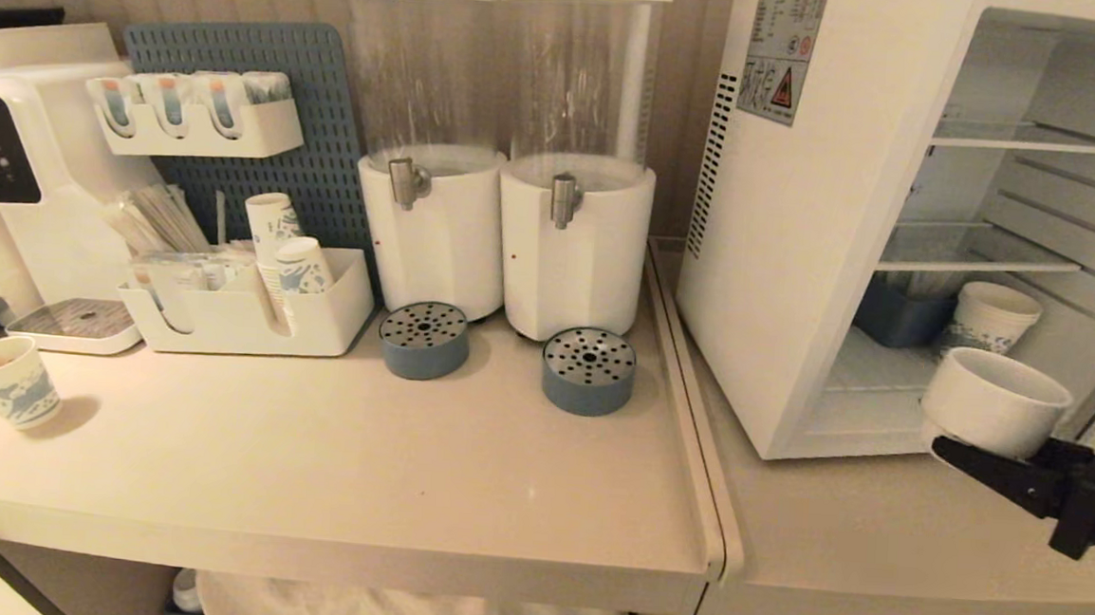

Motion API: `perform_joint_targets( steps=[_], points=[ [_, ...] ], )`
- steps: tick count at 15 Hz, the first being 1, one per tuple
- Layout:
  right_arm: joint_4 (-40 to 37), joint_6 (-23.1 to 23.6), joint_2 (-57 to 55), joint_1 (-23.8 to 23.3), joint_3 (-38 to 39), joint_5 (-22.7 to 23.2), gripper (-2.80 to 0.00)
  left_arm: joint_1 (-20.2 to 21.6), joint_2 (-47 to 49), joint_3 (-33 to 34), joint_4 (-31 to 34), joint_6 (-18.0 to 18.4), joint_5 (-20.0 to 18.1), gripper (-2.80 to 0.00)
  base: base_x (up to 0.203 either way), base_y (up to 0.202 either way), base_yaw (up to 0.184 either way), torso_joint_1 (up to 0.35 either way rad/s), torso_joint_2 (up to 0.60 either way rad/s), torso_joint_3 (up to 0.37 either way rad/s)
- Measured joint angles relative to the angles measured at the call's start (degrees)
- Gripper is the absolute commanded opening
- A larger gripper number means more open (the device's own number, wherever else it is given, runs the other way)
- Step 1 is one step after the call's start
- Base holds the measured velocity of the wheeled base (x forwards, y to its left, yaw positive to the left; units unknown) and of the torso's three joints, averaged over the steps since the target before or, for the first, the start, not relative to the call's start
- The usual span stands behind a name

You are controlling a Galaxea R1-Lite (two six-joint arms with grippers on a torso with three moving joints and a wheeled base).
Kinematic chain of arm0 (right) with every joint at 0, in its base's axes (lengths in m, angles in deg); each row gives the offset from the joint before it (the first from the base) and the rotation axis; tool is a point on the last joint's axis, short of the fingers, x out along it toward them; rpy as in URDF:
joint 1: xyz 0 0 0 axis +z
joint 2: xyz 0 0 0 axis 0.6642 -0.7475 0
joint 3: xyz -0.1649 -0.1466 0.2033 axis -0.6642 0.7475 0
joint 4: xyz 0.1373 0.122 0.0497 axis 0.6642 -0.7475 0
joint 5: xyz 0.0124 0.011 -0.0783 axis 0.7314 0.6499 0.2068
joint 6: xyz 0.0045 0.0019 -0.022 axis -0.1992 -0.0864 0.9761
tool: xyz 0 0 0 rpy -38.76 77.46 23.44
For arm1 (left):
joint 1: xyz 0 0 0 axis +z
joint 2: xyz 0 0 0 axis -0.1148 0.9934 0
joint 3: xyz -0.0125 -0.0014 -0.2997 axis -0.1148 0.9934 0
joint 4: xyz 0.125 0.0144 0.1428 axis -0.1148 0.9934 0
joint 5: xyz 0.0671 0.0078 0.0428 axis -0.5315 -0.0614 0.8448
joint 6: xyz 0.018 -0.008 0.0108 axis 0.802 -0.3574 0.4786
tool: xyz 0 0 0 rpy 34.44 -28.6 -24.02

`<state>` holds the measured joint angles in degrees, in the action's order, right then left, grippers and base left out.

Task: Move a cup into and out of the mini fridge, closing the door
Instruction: Take the ceramic cup out of the freezer, then place the ceramic cup on the table

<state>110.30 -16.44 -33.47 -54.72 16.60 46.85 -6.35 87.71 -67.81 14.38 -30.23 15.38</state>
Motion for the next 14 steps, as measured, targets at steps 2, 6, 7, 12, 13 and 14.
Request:
perform_joint_targets(
  steps=[2,6,7,12,13,14],
  points=[
    [-9.4,0.8,7.7,-1.7,0.0,3.2,-2.80,0.0,0.0,0.0,0.0,0.0,0.0,-2.80,0.000,0.000,0.000,0.000,0.00,0.000],
    [-28.3,3.1,22.9,-3.8,-0.8,6.6,-2.80,0.0,0.0,0.0,-0.1,0.0,0.0,-2.80,0.000,0.000,0.000,0.000,0.00,0.000],
    [-32.2,3.3,26.2,-3.9,-1.2,7.5,-2.80,0.0,0.0,0.0,-0.1,-0.2,-0.1,-2.80,0.000,0.000,0.000,0.000,0.00,0.000],
    [-51.9,3.5,39.5,-2.6,-5.8,11.6,-2.80,0.0,0.0,0.0,-0.1,0.6,-1.9,-2.80,0.000,0.000,0.000,0.000,0.00,0.000],
    [-55.5,3.4,42.1,-1.7,-7.4,11.7,-2.80,0.0,0.0,0.0,-0.1,2.9,-1.8,-2.80,0.000,0.000,0.000,0.000,0.00,0.000],
    [-59.4,3.4,44.6,-0.5,-8.9,11.7,-2.80,0.0,0.0,0.0,-0.2,5.6,-1.5,-2.80,0.000,0.000,0.000,0.000,0.00,0.000]
  ],
)
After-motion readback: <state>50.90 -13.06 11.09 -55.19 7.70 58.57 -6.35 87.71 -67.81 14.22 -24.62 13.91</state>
